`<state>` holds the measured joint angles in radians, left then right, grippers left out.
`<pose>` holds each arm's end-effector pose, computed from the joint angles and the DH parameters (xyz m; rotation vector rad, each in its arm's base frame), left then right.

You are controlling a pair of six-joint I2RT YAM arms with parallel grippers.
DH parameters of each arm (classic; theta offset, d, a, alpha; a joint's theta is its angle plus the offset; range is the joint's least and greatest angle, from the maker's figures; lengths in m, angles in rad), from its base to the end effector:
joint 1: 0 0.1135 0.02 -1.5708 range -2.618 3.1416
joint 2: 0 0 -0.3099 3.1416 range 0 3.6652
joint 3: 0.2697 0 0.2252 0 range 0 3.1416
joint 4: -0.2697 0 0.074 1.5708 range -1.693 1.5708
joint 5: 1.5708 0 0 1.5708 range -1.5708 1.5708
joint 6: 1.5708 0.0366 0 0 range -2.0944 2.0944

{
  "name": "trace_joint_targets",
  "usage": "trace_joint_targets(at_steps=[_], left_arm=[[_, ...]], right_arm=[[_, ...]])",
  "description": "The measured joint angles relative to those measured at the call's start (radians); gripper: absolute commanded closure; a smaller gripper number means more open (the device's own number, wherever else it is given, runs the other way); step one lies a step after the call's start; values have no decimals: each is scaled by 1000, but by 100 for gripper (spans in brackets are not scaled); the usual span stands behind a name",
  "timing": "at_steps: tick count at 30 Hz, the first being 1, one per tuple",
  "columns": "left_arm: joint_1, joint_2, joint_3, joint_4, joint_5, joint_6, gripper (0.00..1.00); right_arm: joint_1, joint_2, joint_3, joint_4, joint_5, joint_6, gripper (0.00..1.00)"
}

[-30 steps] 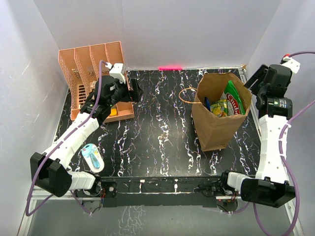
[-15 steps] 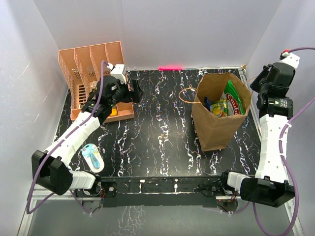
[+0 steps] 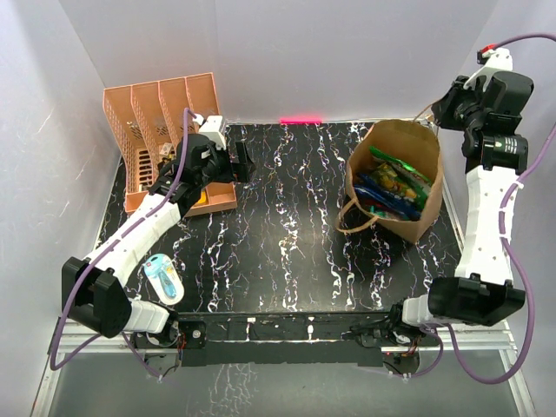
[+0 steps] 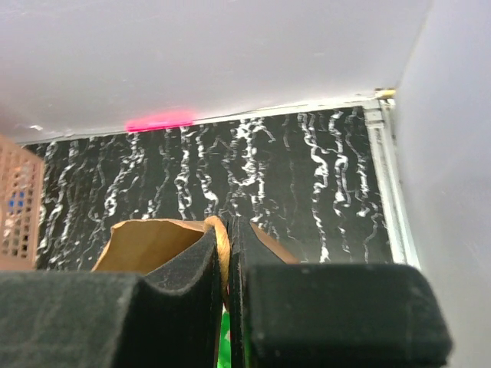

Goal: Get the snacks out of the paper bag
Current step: Adjust the paper bag at the center of the board.

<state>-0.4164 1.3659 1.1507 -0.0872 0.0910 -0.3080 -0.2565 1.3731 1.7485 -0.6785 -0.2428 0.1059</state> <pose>0.2614 -0.1192 0.3963 0.1676 1.9062 -0.5799 0.2379 -0.0533 0.5201 0.1711 1.8587 0.1234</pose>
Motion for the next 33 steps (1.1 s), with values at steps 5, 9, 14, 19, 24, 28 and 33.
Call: trace_joint_targets(at_steps=[5, 9, 14, 19, 24, 28, 33], left_arm=[[0, 0, 0, 0, 9, -8, 2], [0, 0, 0, 2, 46, -20, 2], [0, 0, 29, -24, 148, -61, 2], [-2, -34, 75, -40, 308, -151, 2], [-26, -113, 89, 8, 479, -257, 2], [-157, -148, 136, 45, 509, -253, 2], [-448, -91, 289, -21, 400, -103, 2]], right_arm=[[-4, 30, 21, 9, -184, 14, 92], [-6, -48, -117, 87, -373, 76, 92], [-6, -202, -296, 101, -470, 117, 92], [-5, -262, -313, 112, -500, 137, 92], [0, -263, -312, 103, -517, 148, 92], [0, -265, -311, 95, -512, 140, 92], [0, -277, -311, 55, -492, 124, 92]])
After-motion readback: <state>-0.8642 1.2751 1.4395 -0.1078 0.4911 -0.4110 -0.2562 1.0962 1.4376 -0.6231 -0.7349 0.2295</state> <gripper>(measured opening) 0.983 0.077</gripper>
